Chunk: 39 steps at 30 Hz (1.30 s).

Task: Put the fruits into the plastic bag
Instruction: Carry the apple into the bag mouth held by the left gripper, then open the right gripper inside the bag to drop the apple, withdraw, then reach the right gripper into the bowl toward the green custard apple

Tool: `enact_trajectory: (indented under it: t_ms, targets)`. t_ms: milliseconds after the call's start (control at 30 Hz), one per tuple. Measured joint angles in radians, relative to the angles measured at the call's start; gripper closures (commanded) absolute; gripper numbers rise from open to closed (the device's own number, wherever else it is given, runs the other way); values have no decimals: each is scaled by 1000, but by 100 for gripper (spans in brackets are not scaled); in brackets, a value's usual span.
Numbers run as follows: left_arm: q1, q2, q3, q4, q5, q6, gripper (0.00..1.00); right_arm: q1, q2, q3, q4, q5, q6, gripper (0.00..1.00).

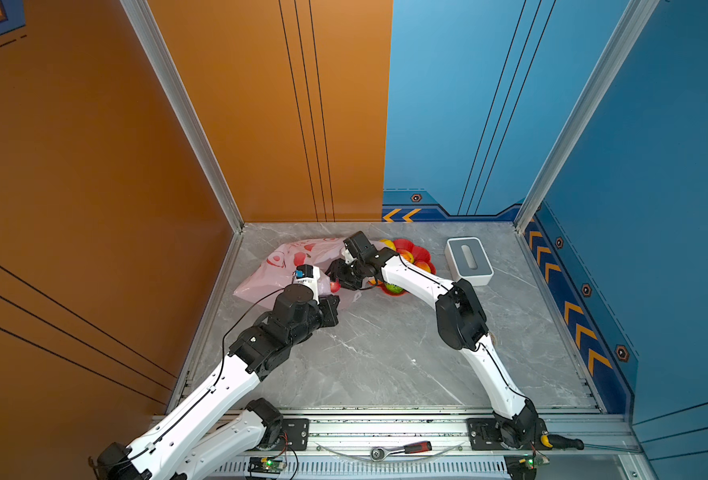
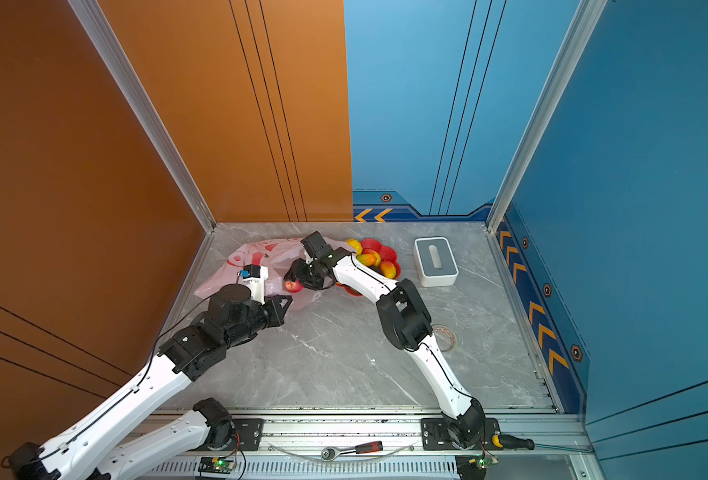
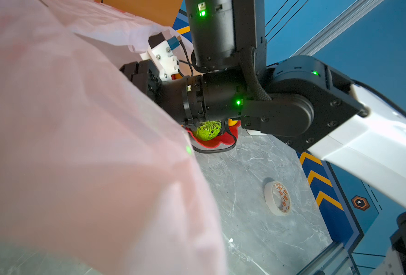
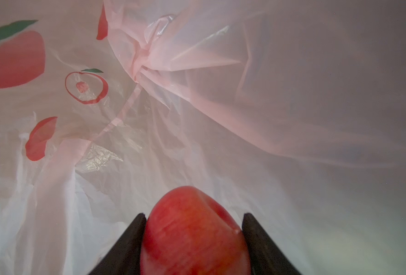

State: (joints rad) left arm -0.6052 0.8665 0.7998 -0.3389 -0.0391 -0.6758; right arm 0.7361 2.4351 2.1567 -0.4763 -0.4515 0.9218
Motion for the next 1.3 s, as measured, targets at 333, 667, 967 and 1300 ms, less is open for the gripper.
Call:
enact_trajectory:
  t_ms: [333, 667, 967, 1300]
  targets:
    - [3, -1, -21, 18, 7, -5, 100, 10, 0, 4, 43, 4, 26, 24]
    - [26, -17, -49, 26, 18, -7, 100, 18, -141, -116, 42, 11, -15, 24]
    - [43, -21, -89, 36, 25, -23, 100, 3, -529, -314, 47, 29, -109, 23]
    - [49, -31, -90, 36, 37, -26, 100, -193, -872, -624, 3, 41, -232, 14]
